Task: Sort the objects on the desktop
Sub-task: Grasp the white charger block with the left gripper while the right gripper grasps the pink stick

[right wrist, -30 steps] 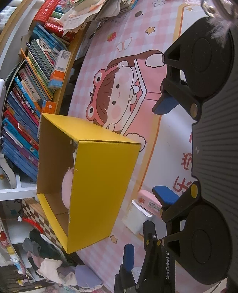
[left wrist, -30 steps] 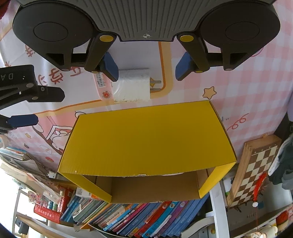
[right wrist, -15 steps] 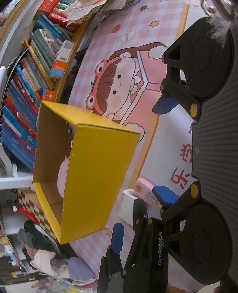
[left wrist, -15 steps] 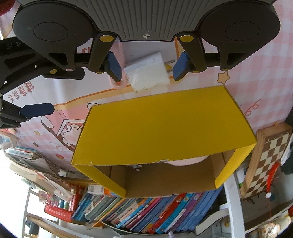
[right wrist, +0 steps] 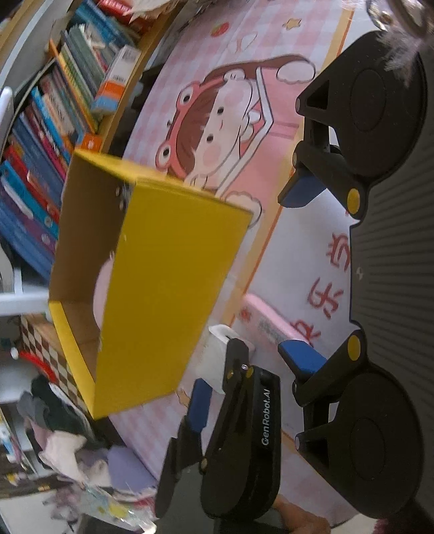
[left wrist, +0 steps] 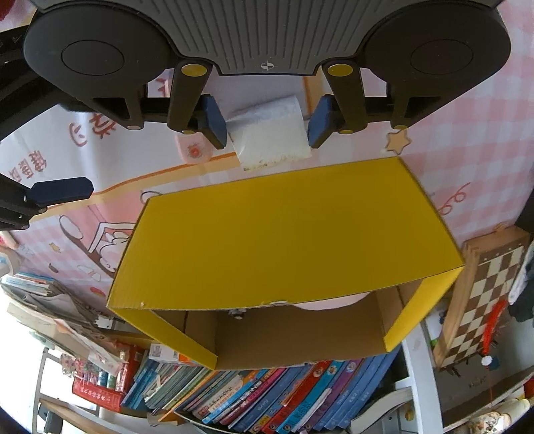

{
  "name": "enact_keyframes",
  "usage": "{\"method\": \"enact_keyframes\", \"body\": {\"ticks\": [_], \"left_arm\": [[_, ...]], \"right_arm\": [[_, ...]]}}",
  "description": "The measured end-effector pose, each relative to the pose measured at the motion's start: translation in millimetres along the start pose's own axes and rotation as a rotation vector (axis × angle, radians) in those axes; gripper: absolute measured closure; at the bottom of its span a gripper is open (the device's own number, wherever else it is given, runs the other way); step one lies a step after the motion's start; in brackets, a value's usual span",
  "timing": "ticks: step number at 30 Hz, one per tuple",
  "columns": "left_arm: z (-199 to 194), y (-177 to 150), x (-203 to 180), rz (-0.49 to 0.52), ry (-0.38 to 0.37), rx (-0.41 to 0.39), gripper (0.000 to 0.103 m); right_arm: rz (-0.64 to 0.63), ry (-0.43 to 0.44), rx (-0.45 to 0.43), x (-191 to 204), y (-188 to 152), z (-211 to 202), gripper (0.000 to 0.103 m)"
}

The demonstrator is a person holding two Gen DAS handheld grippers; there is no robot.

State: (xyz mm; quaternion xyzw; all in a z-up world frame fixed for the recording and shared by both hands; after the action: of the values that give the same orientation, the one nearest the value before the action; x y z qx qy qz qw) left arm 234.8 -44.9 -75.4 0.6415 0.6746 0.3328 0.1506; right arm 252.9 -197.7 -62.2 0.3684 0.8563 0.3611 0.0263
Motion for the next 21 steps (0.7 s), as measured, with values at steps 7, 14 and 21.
{"method": "enact_keyframes", "body": {"ticks": [7,14,21], "left_arm": [[-9.0,-9.4,24.4,-0.049,0.046,0.022,0.052],[-20.2,-18.5,43.8,-0.099,0.071,0.032,0.052],[-28.3,-25.0,56.6,-0.128,0.089,0.033,0.052]], "right_arm": [[-0.021,0.049,0.035,8.7,3.8,14.7,0.016],[-0.025,0.046,0.050,14.2,11.7,33.8,0.019],[-0.009,0.041,0.081,15.0,13.3,49.7,0.029]]}}
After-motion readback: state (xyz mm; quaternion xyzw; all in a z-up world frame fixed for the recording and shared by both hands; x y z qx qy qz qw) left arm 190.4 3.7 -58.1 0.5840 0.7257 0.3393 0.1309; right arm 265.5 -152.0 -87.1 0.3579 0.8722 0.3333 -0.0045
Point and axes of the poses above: each gripper's, at about its wrist camera, not at the fingertips, and z roughly the way its jaws point, x to its left, y to its top, the point moved 1 cm from there along z, roughly the way its jaws point, and after that the axes turned 15 degrees about y, right-handed, at the moved point
